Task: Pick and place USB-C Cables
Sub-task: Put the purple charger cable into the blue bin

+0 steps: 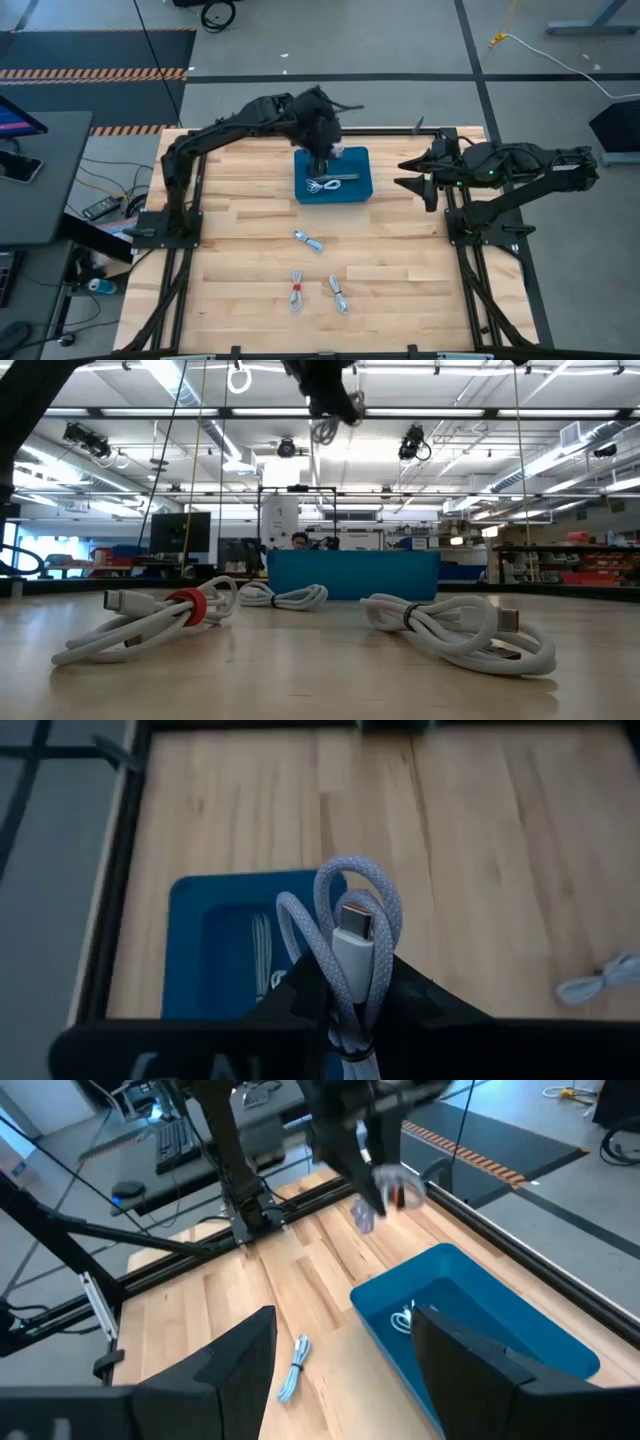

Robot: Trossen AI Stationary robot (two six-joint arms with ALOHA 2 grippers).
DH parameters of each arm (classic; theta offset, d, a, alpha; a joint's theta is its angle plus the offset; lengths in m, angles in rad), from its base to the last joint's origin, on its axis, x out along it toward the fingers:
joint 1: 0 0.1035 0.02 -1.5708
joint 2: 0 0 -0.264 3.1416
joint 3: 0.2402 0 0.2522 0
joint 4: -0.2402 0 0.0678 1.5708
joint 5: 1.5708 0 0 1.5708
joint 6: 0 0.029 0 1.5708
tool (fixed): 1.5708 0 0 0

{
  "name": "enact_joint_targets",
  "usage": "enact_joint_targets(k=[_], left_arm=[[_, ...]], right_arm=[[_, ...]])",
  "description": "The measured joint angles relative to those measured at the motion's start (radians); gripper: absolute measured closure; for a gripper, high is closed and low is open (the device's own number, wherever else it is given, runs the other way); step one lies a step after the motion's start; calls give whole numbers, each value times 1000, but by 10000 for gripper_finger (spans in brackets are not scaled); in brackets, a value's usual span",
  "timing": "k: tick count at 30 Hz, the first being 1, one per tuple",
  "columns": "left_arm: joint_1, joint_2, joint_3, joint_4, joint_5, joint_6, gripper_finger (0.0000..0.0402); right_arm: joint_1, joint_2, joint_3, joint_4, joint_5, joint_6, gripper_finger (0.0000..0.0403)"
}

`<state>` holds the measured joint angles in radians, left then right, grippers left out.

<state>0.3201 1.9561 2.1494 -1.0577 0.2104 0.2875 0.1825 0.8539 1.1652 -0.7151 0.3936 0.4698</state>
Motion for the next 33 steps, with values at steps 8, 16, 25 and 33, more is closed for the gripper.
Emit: enact_joint_targets(k=[8,16,25,33], left_arm=[[16,122,0,-45,123,128,354],[54,259,-1,-164,210,219,354],[127,286,0,-148,47,269,354],[178,300,-1,-160,45,274,354]], right_arm=[[0,20,0,1,-3,10,167],[0,31,0,2,-39,53,167],[0,31,0,2,-50,60,167],[0,31,0,3,-50,64,167]])
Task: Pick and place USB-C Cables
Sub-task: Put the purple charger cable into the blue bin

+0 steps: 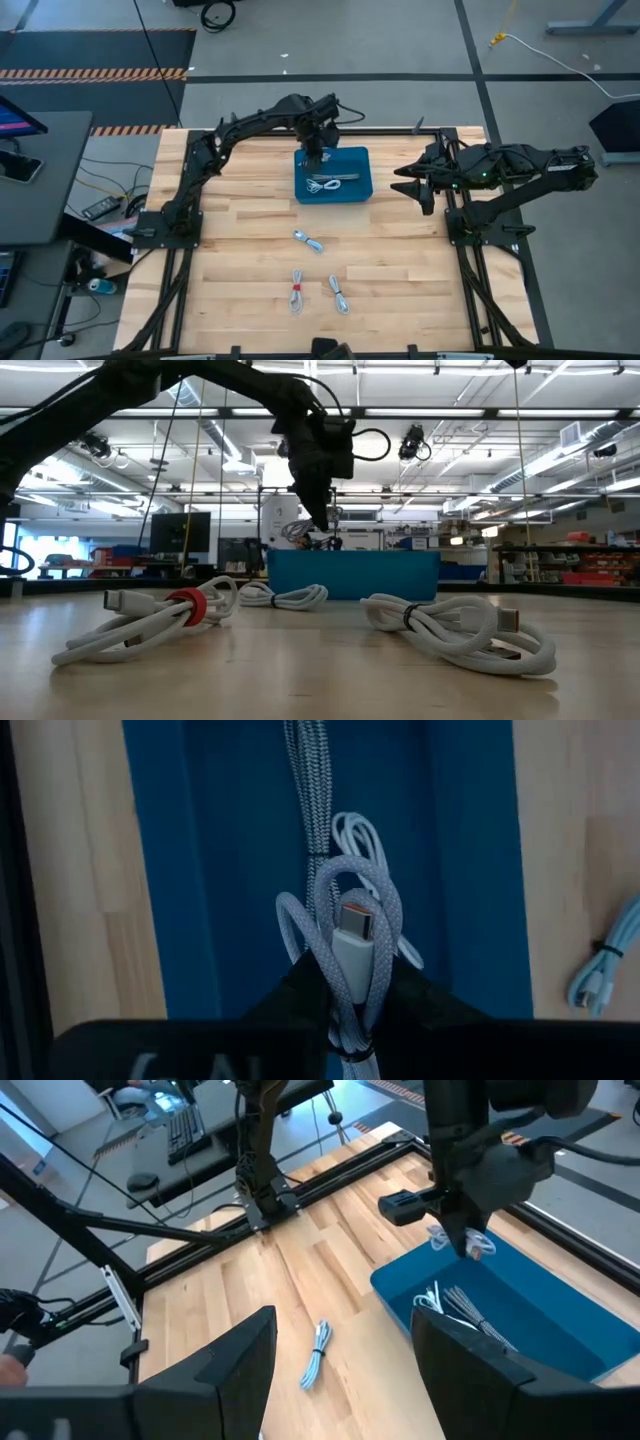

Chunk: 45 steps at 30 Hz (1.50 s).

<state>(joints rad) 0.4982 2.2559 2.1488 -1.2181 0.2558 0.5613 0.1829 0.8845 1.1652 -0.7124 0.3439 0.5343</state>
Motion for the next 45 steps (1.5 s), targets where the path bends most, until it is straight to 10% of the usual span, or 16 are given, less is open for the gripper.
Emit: enact_joint_targets(k=[35,45], left_arm=[[6,103,1,35,68,3,354],[4,103,1,42,51,-27,251]], right_arm=[[0,13,0,46,2,16,167],[0,12,0,45,-1,14,167]])
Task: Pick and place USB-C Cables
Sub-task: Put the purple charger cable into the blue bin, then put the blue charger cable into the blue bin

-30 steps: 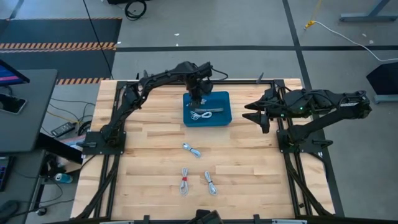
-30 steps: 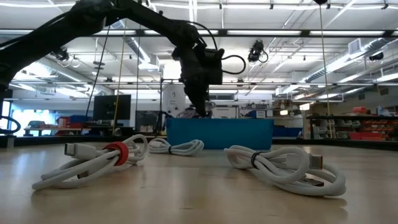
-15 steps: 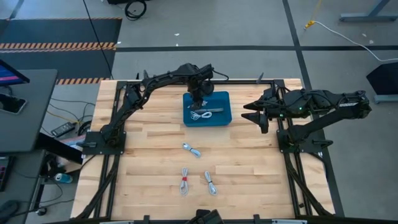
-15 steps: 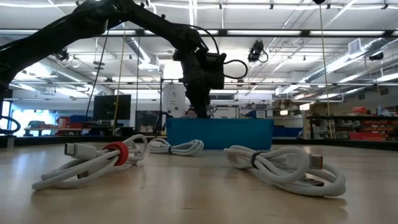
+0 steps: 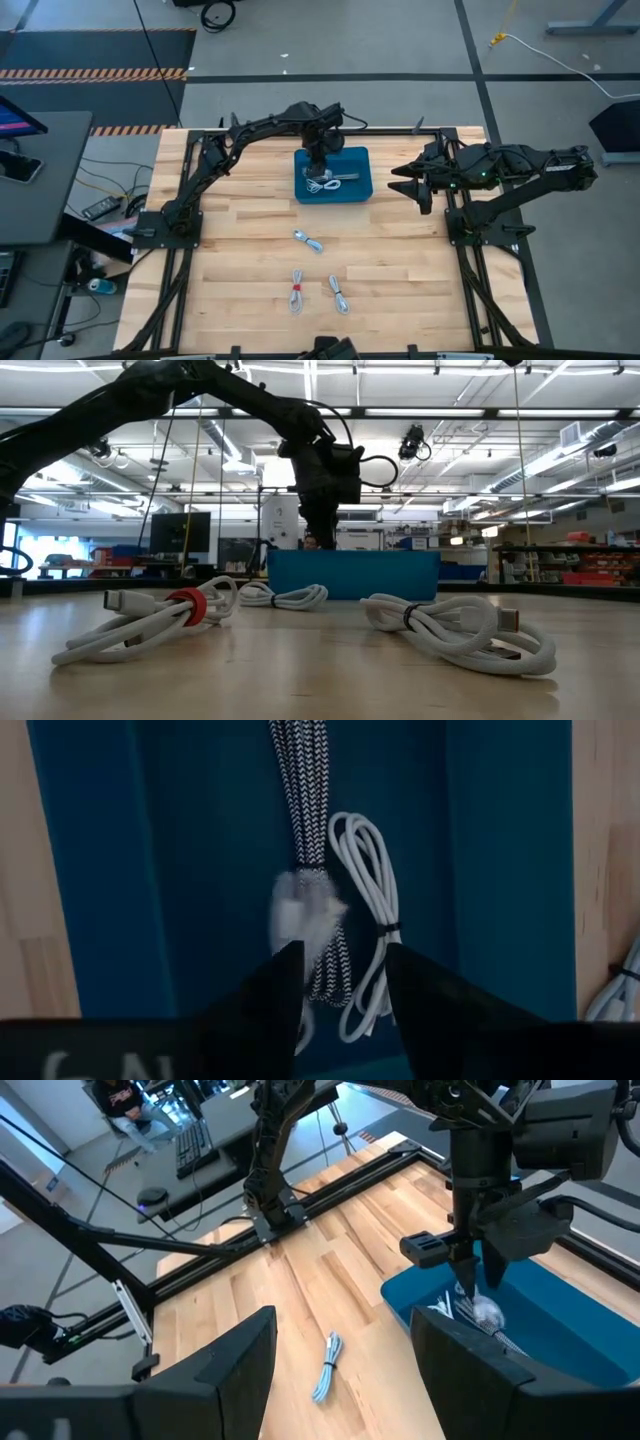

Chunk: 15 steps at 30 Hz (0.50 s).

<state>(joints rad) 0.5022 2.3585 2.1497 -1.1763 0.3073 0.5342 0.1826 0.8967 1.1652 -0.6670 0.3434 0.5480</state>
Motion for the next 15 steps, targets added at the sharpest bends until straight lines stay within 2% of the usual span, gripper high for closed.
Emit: enact_joint_targets(k=[7,15], left_arm=[[-9,-8,0,-9,0,-60,288],[-71,-66,0,-149,12,-263,372]], right_arm=[[0,0,0,0,-5,0,167],[0,0,0,-1,-29,-1,167]])
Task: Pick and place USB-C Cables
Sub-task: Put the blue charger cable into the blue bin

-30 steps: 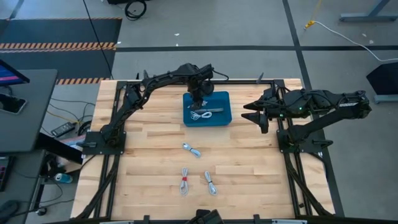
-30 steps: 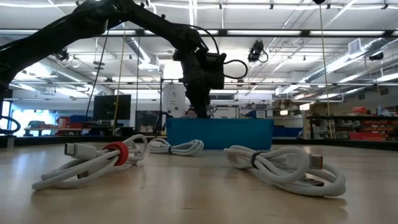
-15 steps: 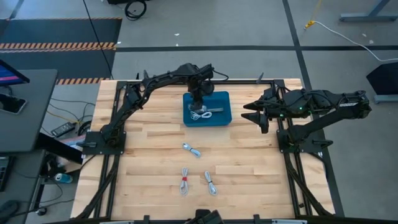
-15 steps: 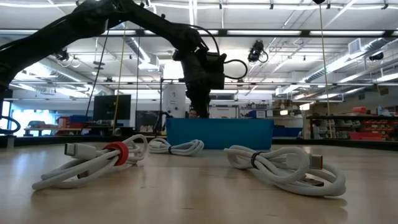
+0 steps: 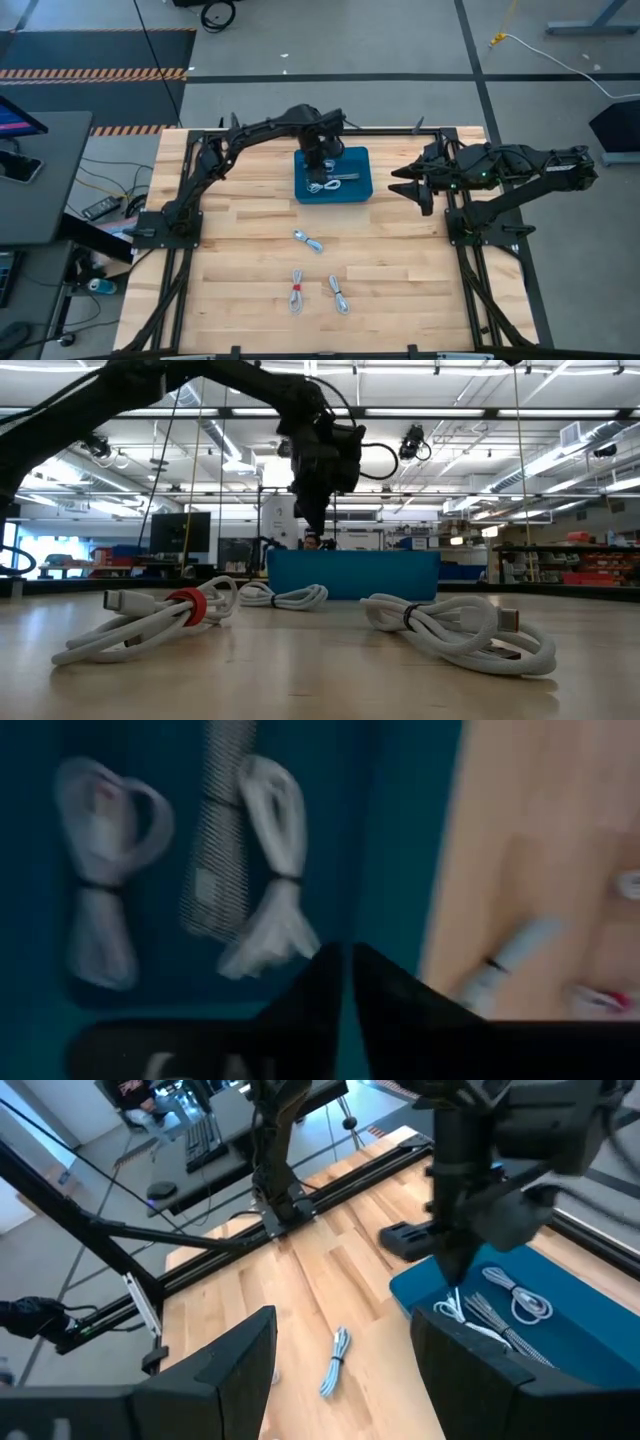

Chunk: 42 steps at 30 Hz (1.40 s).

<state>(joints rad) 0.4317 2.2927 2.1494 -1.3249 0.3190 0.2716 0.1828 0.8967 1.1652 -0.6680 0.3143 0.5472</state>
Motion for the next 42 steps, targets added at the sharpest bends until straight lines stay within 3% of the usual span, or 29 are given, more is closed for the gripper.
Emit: enact_joint_targets(k=[3,15,23,31,37,42], left_arm=[[-57,-18,0,-49,-8,-44,395],[-368,-28,0,-96,-100,-69,375],[-453,-24,0,-72,-217,-79,368],[-472,-23,-43,-89,-224,-161,277],[-500,-22,-227,-75,-223,-183,204],[-508,-22,-377,-20,-222,-210,177]], right_arm=[[0,0,0,-4,-16,0,167],[0,0,0,-31,-62,-27,167],[0,0,0,-43,-125,-53,167],[0,0,0,-43,-223,-94,167],[-3,-19,0,-44,-235,-140,167],[-3,-44,0,-44,-232,-147,167]])
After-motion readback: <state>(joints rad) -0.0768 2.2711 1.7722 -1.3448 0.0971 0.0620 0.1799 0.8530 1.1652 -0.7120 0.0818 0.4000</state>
